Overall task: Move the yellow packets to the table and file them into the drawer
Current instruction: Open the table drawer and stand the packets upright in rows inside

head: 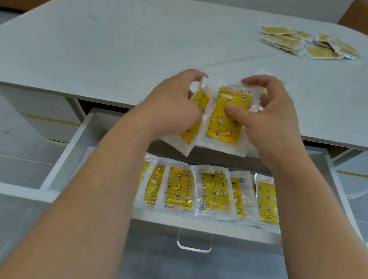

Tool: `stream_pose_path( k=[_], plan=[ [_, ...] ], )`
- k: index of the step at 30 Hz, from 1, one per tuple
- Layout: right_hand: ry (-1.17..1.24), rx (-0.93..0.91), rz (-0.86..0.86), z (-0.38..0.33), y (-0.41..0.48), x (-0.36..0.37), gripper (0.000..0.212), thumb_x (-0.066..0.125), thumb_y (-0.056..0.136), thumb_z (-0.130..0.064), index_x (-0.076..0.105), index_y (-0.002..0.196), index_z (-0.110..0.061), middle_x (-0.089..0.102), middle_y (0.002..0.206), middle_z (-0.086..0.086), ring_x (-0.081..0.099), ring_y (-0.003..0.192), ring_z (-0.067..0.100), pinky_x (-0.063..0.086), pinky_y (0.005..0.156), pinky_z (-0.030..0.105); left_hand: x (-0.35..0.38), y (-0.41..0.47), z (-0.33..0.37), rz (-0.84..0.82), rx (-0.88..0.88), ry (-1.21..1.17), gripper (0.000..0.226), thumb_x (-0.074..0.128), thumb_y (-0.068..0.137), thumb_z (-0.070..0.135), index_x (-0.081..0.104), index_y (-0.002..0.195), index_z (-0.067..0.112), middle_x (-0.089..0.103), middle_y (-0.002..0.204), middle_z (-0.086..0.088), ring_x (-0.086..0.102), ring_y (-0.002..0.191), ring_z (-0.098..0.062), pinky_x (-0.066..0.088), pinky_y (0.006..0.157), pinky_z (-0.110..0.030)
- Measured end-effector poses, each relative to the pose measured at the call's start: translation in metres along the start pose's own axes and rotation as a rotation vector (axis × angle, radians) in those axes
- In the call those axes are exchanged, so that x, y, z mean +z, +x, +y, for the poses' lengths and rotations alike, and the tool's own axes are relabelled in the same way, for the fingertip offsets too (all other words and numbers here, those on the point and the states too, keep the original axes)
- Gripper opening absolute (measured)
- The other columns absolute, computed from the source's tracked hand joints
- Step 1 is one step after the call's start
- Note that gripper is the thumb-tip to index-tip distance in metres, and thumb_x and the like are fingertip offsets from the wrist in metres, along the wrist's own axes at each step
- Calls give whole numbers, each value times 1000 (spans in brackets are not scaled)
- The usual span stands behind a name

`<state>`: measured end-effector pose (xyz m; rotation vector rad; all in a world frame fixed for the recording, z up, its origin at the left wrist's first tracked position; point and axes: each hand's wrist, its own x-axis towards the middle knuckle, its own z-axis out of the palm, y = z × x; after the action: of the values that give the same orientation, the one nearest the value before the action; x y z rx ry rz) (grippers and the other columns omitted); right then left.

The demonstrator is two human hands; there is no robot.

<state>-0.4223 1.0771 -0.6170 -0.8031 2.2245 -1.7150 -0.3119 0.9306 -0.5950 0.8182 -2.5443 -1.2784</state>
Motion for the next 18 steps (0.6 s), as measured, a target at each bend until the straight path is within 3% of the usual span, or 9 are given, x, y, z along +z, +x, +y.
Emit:
stream_pose_path(
  k=[3,7,9,12,14,18],
  plan=[
    [-45,18,-126,-4,-2,12,32,81,85,-16,65,108,-31,74,102,4,75,80,14,62,67,30,-31,-11,-7,-93,-110,81,40,76,84,20,60,113,42,73,98,10,75,77,-12,64,70,-39],
    [-146,64,-318,-8,-9,36,27,81,84,-16,68,101,-33,74,98,1,75,79,17,64,72,42,-59,-18,-29,-123,-223,299,28,78,75,15,63,94,31,73,87,1,74,76,-21,63,74,-43],
    [-194,79,-382,-8,-14,51,27,77,83,-13,68,100,-33,72,97,-2,74,76,19,64,69,44,-68,-20,-41,-254,-363,371,29,81,78,11,64,96,26,72,89,-7,74,76,-26,63,72,-42],
    [-265,73,-467,-4,-21,69,31,70,85,-10,66,104,-34,68,100,-10,71,77,11,61,59,26,-76,-20,-63,-357,-484,529,31,80,83,12,64,108,21,67,95,-8,69,77,-25,62,75,-41],
    [-311,90,-502,-1,-23,77,33,67,88,-9,63,107,-36,65,103,-12,68,81,6,57,55,18,-79,-20,-75,-375,-525,594,34,78,86,14,64,117,19,67,105,-8,69,92,-28,61,84,-46],
    [-344,126,-525,5,-25,88,35,64,91,-8,60,112,-36,63,108,-9,69,86,11,62,62,26,-79,-14,-99,-382,-611,690,43,73,90,10,62,131,8,65,127,-13,63,118,-32,54,96,-39]
  ],
)
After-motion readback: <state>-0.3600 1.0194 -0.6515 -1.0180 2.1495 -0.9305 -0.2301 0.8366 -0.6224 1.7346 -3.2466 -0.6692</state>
